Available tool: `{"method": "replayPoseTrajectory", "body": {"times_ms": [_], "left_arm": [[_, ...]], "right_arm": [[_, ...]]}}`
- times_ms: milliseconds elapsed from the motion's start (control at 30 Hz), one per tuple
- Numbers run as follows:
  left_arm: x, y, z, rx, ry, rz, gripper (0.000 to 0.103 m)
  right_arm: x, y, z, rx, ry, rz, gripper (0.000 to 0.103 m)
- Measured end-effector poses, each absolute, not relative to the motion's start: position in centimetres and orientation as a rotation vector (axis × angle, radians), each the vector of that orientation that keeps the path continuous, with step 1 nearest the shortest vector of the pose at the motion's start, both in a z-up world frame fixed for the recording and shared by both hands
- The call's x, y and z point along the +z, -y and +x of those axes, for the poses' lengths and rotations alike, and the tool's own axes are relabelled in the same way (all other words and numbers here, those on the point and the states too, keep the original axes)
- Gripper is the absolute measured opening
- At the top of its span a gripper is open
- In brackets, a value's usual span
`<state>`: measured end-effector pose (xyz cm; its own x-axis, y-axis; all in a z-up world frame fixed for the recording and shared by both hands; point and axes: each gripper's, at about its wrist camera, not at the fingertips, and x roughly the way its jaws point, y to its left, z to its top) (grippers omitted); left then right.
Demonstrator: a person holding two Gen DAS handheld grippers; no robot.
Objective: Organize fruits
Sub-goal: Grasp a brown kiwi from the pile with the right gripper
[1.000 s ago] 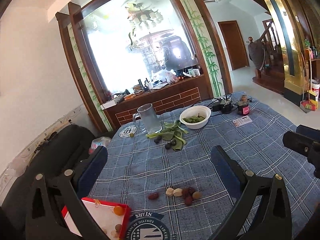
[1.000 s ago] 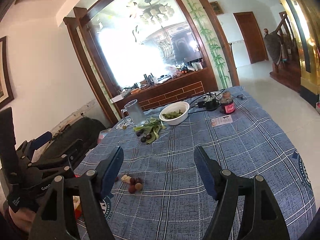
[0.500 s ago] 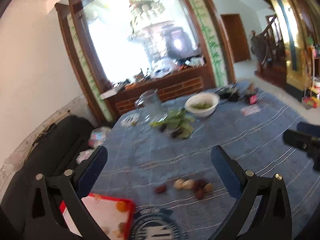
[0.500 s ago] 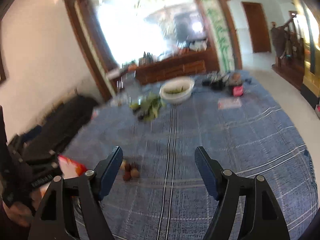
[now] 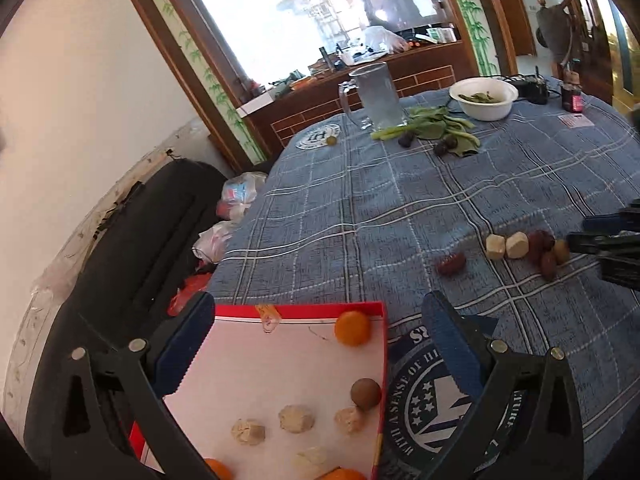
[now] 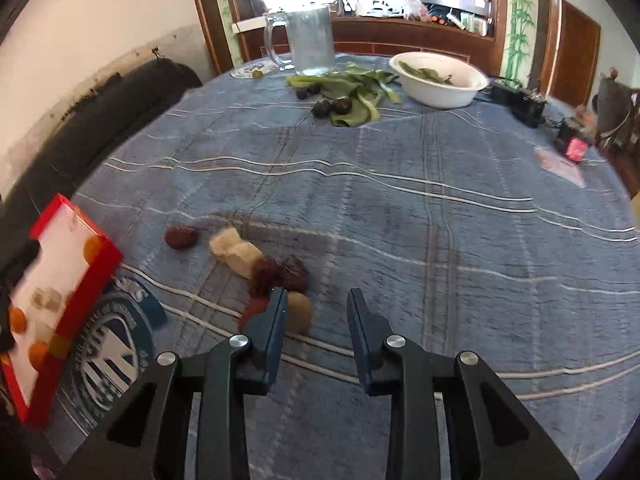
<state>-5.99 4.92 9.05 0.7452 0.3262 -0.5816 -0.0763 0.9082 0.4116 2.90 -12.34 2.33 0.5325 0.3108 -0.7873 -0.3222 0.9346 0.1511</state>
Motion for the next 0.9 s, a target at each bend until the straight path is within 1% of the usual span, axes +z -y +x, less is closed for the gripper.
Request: {"method": "replayPoseTrajectory", "body": {"times_ms": [67, 167, 267, 500, 567, 667, 800, 900], "left_arm": [[8.9, -4.6, -5.8, 0.207, -0.706, 0.375, 0.103], [8.4, -3.5, -5.5, 0.152, -0.720, 0.379, 0.103], [7.8, -1.9, -5.1, 0.124, -0.728, 0.401, 0.103], [7.1, 1.1, -3.8, 0.060, -0.763, 0.400, 0.103], [6.8, 1.7, -3.5, 0.052, -0.773, 0.398, 0.103], [6.4, 1.9, -3.3, 0.063, -0.790, 0.390, 0.103], [5.2, 1.2, -3.3, 0.102, -0.834, 0.368, 0.103], [4.8, 1.0, -3.4, 0.103, -0.859, 0.353, 0.103]], "right_arm": [[1.9, 12.0, 2.9, 0.428, -0.961, -0.008, 0.029], [1.8, 11.9, 2.6, 0.444, -0.927, -0.023, 0.029], [1.5, 12.9, 3.0, 0.503, -0.962, 0.052, 0.029], [1.2, 13.8, 3.4, 0.603, -1.046, 0.119, 0.029], [1.3, 13.3, 3.3, 0.624, -1.044, 0.115, 0.029], [1.2, 12.5, 3.4, 0.653, -1.032, 0.110, 0.029], [1.1, 12.7, 3.9, 0.644, -1.030, 0.137, 0.026], [0.5, 13.6, 5.0, 0.671, -1.085, 0.248, 0.025]]}}
